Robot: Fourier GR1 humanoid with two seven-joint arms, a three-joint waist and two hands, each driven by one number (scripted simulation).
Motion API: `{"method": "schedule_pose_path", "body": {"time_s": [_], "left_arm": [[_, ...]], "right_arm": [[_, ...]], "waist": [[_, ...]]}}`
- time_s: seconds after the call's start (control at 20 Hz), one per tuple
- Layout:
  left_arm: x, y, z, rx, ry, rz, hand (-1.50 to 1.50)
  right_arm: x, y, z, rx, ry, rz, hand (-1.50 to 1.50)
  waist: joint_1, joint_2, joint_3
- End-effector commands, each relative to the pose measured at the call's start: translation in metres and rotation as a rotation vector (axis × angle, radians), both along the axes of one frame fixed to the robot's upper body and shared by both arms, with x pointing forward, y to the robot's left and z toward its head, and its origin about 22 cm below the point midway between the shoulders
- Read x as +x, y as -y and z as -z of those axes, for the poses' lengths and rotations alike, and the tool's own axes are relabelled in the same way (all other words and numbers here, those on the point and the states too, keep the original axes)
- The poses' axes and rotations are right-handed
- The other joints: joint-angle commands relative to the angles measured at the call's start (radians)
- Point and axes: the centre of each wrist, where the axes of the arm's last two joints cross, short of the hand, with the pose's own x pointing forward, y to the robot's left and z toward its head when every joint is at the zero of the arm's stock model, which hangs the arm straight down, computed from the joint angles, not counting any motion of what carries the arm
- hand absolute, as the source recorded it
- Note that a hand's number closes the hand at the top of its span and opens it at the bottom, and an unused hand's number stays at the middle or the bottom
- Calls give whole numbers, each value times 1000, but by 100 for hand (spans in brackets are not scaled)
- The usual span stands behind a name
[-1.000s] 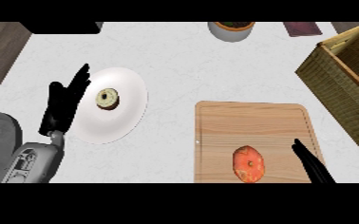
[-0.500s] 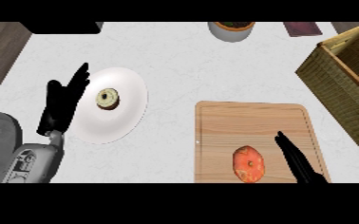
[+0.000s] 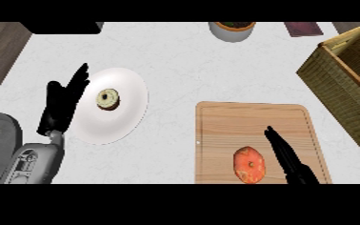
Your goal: Pick the squash from the cutting board and place it in the basket
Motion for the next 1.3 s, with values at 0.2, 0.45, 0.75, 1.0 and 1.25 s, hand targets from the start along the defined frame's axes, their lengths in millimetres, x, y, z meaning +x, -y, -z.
{"method": "schedule_pose_path", "body": {"time_s": [0.2, 0.45, 0.75, 1.0, 1.25], "left_arm": [[-9, 8, 11, -8, -18, 14, 0], [-1, -4, 6, -7, -10, -7, 0], [2, -6, 3, 11, -14, 7, 0], [-1, 15, -7, -5, 5, 17, 0], [-13, 6, 11, 8, 6, -10, 0]], "right_arm": [[18, -19, 9, -8, -57, -28, -150], [25, -18, 25, -6, -52, -20, -150], [20, -15, 32, -5, -54, -1, -150], [20, -9, 38, -127, 0, -37, 150], [18, -20, 35, -209, 83, -58, 150]], "waist": [[2, 0, 0], [1, 0, 0], [-1, 0, 0], [2, -1, 0], [1, -1, 0]]}}
